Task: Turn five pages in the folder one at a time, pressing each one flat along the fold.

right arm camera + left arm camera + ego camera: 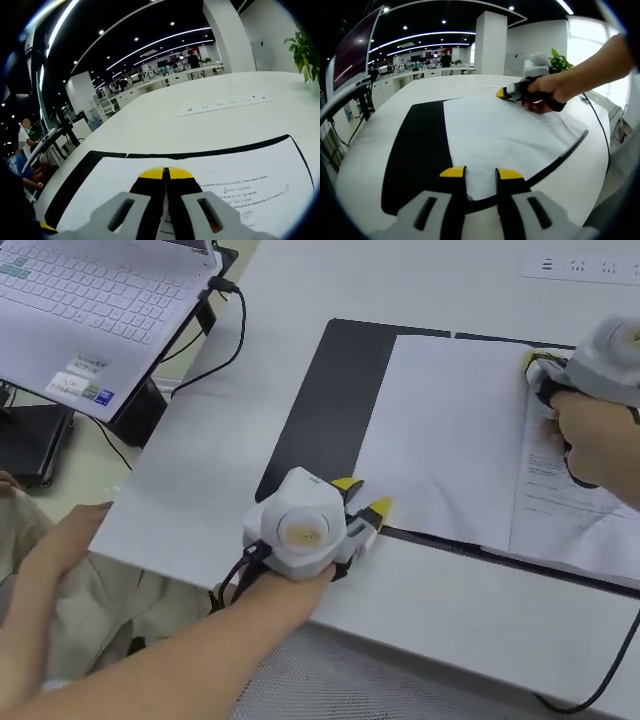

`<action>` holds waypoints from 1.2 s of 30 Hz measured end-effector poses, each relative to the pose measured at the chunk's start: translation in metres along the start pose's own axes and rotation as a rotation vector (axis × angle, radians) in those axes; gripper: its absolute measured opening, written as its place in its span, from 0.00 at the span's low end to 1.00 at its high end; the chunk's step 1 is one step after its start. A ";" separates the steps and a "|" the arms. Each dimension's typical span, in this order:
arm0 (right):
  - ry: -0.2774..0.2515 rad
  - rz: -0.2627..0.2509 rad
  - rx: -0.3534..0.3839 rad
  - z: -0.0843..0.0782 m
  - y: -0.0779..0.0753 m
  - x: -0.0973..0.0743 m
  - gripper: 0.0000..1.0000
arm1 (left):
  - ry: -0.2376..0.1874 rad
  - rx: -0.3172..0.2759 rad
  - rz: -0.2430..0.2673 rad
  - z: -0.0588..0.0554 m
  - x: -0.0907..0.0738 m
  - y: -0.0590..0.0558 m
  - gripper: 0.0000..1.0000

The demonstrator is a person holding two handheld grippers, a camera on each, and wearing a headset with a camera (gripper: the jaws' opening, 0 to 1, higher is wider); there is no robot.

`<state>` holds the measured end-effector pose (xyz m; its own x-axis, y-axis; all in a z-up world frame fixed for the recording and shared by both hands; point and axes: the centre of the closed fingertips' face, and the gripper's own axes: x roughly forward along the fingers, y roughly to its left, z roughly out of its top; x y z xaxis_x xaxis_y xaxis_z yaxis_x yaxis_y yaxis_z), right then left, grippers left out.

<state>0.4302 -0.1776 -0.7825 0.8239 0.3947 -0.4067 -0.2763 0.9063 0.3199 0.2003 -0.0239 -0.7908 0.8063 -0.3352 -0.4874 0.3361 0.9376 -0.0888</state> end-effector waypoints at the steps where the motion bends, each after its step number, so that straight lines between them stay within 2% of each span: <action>1: -0.002 0.003 0.005 -0.002 0.005 -0.008 0.00 | 0.000 0.000 0.000 0.000 0.000 0.000 0.22; 4: -0.002 0.015 0.012 -0.007 0.007 -0.016 0.00 | -0.001 0.000 0.000 0.000 0.000 0.000 0.22; 7: -0.003 0.032 0.020 -0.011 0.018 -0.033 0.00 | -0.002 -0.001 0.000 0.000 0.000 0.000 0.22; 12: 0.004 0.050 0.025 -0.017 0.028 -0.051 0.00 | -0.005 -0.003 0.000 0.000 0.000 0.000 0.22; 18: 0.021 0.058 0.039 -0.024 0.031 -0.057 0.00 | -0.006 -0.002 0.000 -0.001 0.000 0.000 0.22; 36: 0.046 0.064 0.073 -0.048 0.043 -0.095 0.00 | -0.013 0.000 -0.001 -0.001 0.000 0.000 0.22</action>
<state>0.3162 -0.1683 -0.7715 0.7816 0.4597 -0.4217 -0.2899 0.8662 0.4070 0.1996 -0.0237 -0.7921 0.8120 -0.3373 -0.4763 0.3370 0.9373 -0.0892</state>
